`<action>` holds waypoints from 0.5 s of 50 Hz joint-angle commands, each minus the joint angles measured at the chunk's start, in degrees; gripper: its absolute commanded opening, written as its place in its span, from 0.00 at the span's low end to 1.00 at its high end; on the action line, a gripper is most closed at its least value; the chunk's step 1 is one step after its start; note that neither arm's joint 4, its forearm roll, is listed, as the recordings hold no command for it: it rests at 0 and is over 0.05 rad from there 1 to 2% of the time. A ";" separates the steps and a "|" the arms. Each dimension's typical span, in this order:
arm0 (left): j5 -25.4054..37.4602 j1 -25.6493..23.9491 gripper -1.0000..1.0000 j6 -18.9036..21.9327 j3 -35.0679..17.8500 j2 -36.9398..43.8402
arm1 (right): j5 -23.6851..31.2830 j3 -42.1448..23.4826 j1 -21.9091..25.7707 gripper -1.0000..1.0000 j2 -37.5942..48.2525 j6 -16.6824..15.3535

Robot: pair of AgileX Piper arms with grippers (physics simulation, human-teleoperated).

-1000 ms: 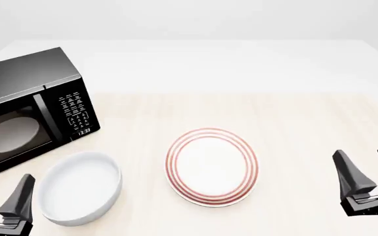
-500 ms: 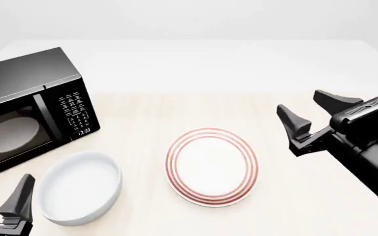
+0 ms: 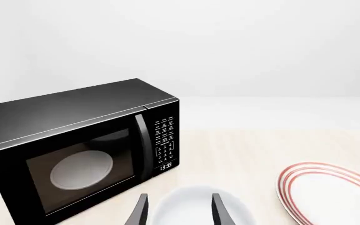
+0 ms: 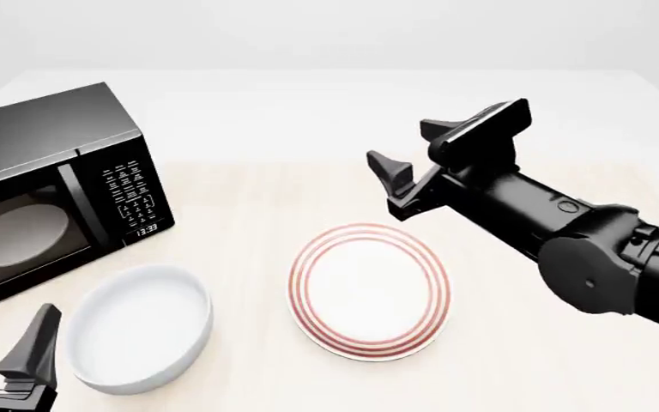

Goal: Put the white bowl to the right of the plate.

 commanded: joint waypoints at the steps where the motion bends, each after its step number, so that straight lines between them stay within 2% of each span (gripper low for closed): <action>1: 0.00 0.00 1.00 0.00 0.00 0.00 | 1.92 -8.27 4.42 1.00 7.78 0.31; 8: 0.00 0.00 1.00 0.00 0.00 0.00 | 4.17 -13.27 7.24 1.00 11.97 0.90; 9: 0.00 0.00 1.00 0.00 0.00 0.00 | 5.10 -14.44 7.33 1.00 12.78 1.95; 14: 0.00 0.00 1.00 0.00 0.00 0.00 | 6.08 -16.93 9.45 1.00 14.55 2.10; 15: 0.00 0.00 1.00 0.00 0.00 0.00 | 7.73 -18.41 11.01 1.00 16.07 0.80; 25: 0.00 0.00 1.00 0.00 0.00 0.00 | 10.51 -23.74 14.54 1.00 20.74 1.84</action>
